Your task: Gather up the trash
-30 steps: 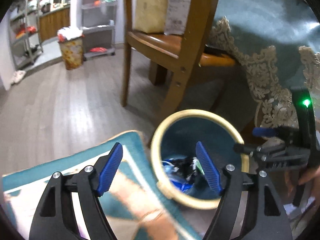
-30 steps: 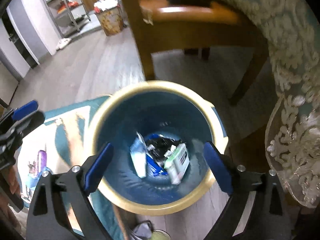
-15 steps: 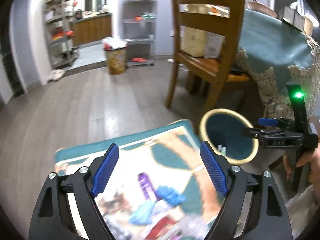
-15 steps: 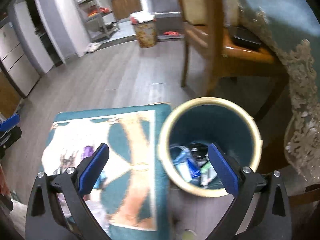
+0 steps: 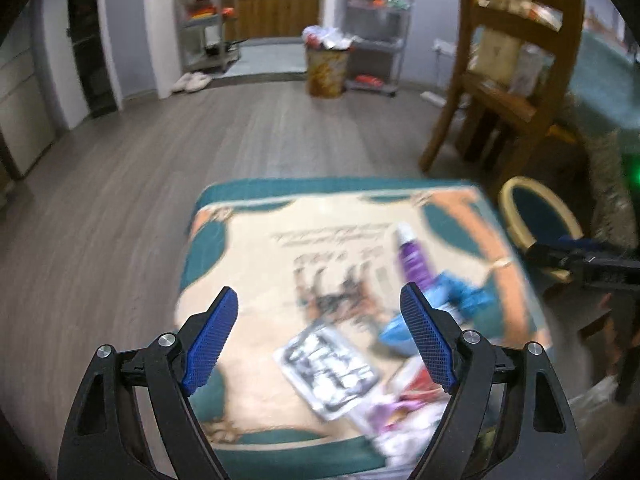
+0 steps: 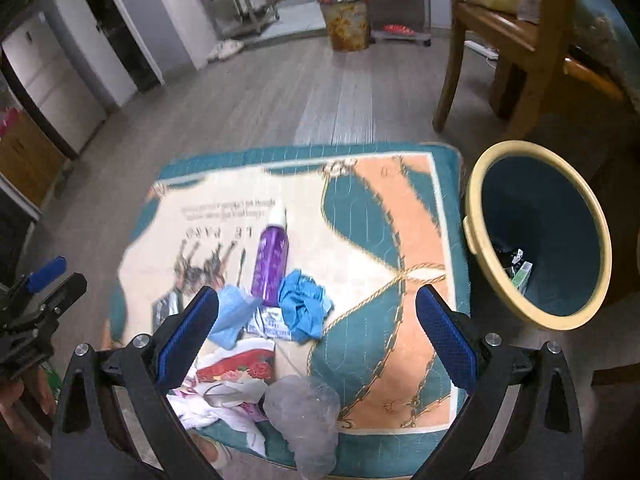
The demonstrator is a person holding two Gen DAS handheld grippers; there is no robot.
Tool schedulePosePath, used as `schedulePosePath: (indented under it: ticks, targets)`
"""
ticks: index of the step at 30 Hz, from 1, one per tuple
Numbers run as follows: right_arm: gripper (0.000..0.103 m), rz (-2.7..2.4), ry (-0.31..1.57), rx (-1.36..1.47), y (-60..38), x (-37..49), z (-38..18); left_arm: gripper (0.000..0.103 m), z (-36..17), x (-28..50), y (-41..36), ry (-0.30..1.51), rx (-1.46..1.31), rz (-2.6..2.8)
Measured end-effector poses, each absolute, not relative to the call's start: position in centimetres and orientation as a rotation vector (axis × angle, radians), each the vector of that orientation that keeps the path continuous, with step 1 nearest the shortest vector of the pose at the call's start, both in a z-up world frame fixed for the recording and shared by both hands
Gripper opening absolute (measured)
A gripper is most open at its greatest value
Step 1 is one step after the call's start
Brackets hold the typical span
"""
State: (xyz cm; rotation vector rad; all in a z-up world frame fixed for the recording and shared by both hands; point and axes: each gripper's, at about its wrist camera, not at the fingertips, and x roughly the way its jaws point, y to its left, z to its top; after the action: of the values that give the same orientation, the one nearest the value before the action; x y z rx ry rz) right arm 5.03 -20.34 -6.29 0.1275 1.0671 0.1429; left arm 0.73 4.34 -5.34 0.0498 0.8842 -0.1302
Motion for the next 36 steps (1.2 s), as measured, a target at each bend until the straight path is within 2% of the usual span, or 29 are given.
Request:
schedulePosePath:
  ticks: [12, 14, 21, 23, 24, 25, 26, 27, 28, 32, 34, 36]
  targets:
    - [0.096, 0.106, 1.131, 0.006, -18.4, 6.9, -10.6, 0.083, -14.0, 1.2, 4.7, 1.066, -0.123, -0.076]
    - [0.084, 0.135, 1.159, 0.002, -18.3, 7.2, -11.5, 0.083, -15.2, 1.5, 4.3, 1.096, -0.12, -0.068]
    - [0.065, 0.231, 1.269, 0.032, -17.5, 8.0, -14.5, 0.084, -17.9, 2.4, 3.9, 1.188, -0.158, -0.047]
    - [0.051, 0.239, 1.297, 0.021, -17.3, 8.3, -15.4, 0.084, -17.9, 2.7, 3.7, 1.193, -0.141, -0.039]
    - [0.048, 0.241, 1.304, 0.02, -17.3, 8.4, -15.6, 0.084, -17.8, 2.7, 3.7, 1.191, -0.14, -0.038]
    - [0.039, 0.245, 1.312, 0.019, -17.3, 8.5, -15.9, 0.082, -17.8, 2.8, 3.7, 1.195, -0.138, -0.033]
    - [0.034, 0.253, 1.316, 0.023, -17.3, 8.6, -16.0, 0.073, -17.6, 2.9, 3.7, 1.193, -0.129, -0.028]
    - [0.033, 0.26, 1.314, 0.027, -17.4, 8.6, -16.0, 0.059, -17.5, 3.0, 3.7, 1.187, -0.117, -0.026]
    - [0.031, 0.263, 1.311, 0.026, -17.4, 8.7, -15.9, 0.054, -17.4, 3.2, 3.8, 1.182, -0.108, -0.028]
    - [0.029, 0.262, 1.282, 0.043, -17.9, 8.9, -15.1, 0.019, -17.0, 3.8, 3.6, 1.178, -0.118, -0.06]
    - [0.029, 0.256, 1.266, 0.05, -18.2, 9.1, -14.6, 0.012, -16.8, 4.0, 3.3, 1.173, -0.116, -0.074]
    - [0.028, 0.251, 1.246, 0.058, -18.7, 9.2, -14.0, 0.011, -16.4, 4.1, 3.0, 1.155, -0.106, -0.082]
